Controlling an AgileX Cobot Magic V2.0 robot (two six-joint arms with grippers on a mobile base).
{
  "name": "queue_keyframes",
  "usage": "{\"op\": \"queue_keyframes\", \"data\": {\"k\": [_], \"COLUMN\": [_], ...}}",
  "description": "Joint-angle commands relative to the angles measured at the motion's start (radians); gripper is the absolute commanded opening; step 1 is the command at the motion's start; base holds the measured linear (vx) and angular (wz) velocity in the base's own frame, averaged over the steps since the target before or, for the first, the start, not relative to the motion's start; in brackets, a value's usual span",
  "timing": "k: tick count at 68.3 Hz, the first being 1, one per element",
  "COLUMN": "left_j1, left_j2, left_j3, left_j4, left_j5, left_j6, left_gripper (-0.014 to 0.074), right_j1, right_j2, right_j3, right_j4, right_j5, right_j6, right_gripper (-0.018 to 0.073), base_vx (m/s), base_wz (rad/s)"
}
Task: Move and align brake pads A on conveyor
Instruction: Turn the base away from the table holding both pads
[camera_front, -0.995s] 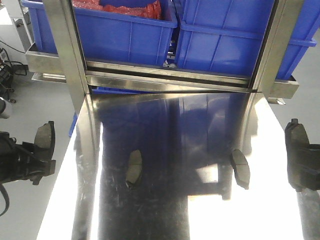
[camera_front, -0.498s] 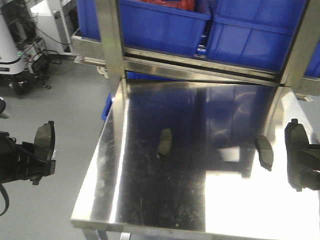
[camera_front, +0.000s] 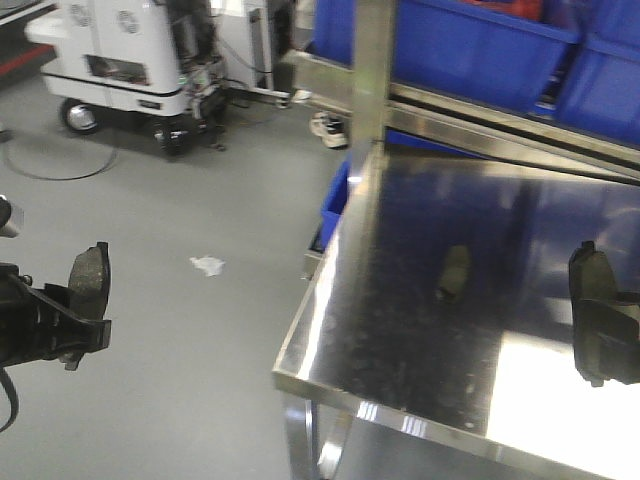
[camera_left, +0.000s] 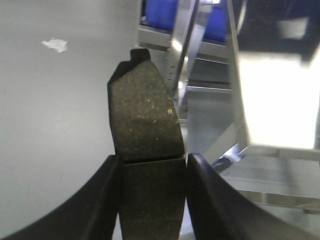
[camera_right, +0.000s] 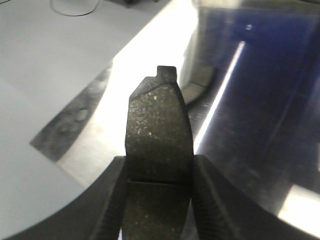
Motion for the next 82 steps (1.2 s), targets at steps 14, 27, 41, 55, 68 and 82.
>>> {"op": "queue_keyframes", "data": {"k": [14,27,41,55,68,82], "left_j1": [-0.006,-0.006,-0.006,-0.006,-0.006,-0.006], "left_j2": [-0.022,-0.022,-0.022,-0.022,-0.022,-0.022], "left_j3": [-0.029,-0.029,-0.029,-0.029,-0.029,-0.029], "left_j4": [-0.005,-0.005,-0.005,-0.005,-0.005,-0.005], "left_j5": [-0.077,-0.077,-0.077,-0.077,-0.077,-0.077], "left_j6": [0.0,0.0,0.0,0.0,0.0,0.0], "left_gripper": [0.0052,0.0052,0.0052,0.0052,0.0052,0.0052], "right_j1": [-0.004,-0.004,-0.004,-0.004,-0.004,-0.004], "right_j2": [-0.006,-0.006,-0.006,-0.006,-0.006,-0.006], "right_j3": [-0.031,-0.031,-0.031,-0.031,-0.031,-0.031], "right_j4": [0.044,0.044,0.044,0.044,0.044,0.044], "right_j5": [-0.052,-0.052,-0.052,-0.052,-0.052,-0.052], "right_j6": [-0.011,-0.011,-0.011,-0.011,-0.011,-0.011], "right_gripper": [0.0099,0.0099,0.0099,0.0099,0.0099,0.0099], "base_vx": [-0.09,-0.08,-0.04,0.0,0.03,0.06], "base_wz": [0.55,0.47,0.42,0.42,0.41,0.43]}}
